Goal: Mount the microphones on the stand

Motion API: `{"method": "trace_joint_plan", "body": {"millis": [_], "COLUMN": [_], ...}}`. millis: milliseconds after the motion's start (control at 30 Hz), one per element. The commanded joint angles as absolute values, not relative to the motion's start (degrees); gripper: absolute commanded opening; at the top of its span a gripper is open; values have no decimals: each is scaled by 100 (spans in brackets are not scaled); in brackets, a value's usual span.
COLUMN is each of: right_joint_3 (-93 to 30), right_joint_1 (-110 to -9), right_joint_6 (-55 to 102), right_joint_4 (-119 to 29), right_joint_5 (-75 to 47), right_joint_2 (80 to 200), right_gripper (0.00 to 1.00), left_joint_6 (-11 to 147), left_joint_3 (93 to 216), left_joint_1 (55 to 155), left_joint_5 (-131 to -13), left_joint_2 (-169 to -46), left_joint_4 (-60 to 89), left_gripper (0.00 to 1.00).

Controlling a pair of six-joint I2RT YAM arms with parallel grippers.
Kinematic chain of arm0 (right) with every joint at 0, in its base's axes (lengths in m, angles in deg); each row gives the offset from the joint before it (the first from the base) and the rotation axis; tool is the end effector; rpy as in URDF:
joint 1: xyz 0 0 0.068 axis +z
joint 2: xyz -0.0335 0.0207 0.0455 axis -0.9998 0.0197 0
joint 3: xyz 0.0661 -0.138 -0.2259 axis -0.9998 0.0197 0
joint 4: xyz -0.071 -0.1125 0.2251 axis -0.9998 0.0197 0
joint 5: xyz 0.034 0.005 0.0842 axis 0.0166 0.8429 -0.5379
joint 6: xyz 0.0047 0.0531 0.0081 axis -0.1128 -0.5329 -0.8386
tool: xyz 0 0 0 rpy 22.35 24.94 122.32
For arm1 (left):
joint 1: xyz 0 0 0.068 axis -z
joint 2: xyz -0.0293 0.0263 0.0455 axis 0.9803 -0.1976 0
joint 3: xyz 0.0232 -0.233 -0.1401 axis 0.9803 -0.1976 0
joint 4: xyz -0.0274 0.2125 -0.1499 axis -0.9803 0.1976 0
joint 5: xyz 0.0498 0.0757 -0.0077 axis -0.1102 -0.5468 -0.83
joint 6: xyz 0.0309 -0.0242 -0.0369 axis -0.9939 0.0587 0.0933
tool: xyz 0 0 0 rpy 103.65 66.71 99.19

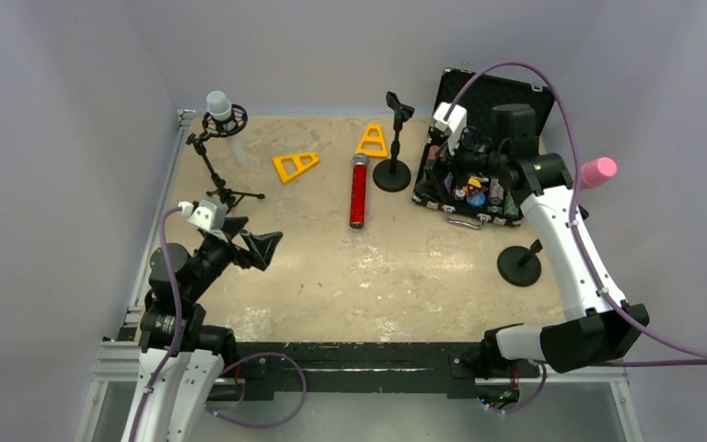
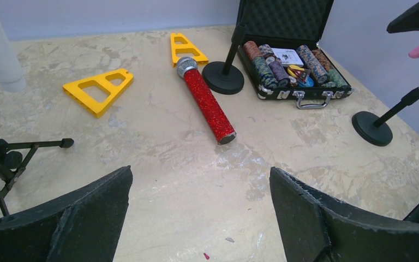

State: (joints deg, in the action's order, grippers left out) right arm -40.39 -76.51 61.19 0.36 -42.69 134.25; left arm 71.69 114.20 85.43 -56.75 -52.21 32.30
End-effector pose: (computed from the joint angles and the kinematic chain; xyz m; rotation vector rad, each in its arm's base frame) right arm 0.2573 0.0782 0.4061 -1.0928 1.8069 0.5148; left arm 0.1037 -0.0266 0.3055 0.1949 1.6651 -0.6332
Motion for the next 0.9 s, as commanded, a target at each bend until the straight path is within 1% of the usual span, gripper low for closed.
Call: {"method": "trace_joint_plan", "body": {"millis": [0,100,333,467,633,767,867], "right_joint_3": [-4205,-4123,-4787,-5502,-6719,-7552,-7699], "right_joint_1": [-7630,-7603,-7484,-7367,-7250,-7151,-7113], "right_joint_6": [5251,4702,3916,3785,3719,3850,3964], "right_joint_4": [-1141,-1861,-2355,-2435,-2360,-2165,-2142], "right_joint_5": [-3882,-3619,-2977,-2768,-2543,-2338,-2163], "right_joint_2": [13448,13544,14436,15094,16114,16816,17122], "right_gripper": [99,99,99,99,98,92,84], "left_joint_6": [7161,7152,7118,7092,7019,6978,6959], "left_joint_3": [11405,11406,11434,11458,11508,11528,11551], "left_joint_1": [8564,8564,8555,8555,8555,8555,8553], "left_joint_5": [-5671,-5673,-5681,-5690,-5736,-5761,-5761], "left_joint_2": [-5286,-5316,-5400,-5473,-5589,-5685,-5739], "left_joint_4": [3145,3160,3196,3233,3298,3334,3346], "left_gripper": [99,99,99,99,99,99,99]}}
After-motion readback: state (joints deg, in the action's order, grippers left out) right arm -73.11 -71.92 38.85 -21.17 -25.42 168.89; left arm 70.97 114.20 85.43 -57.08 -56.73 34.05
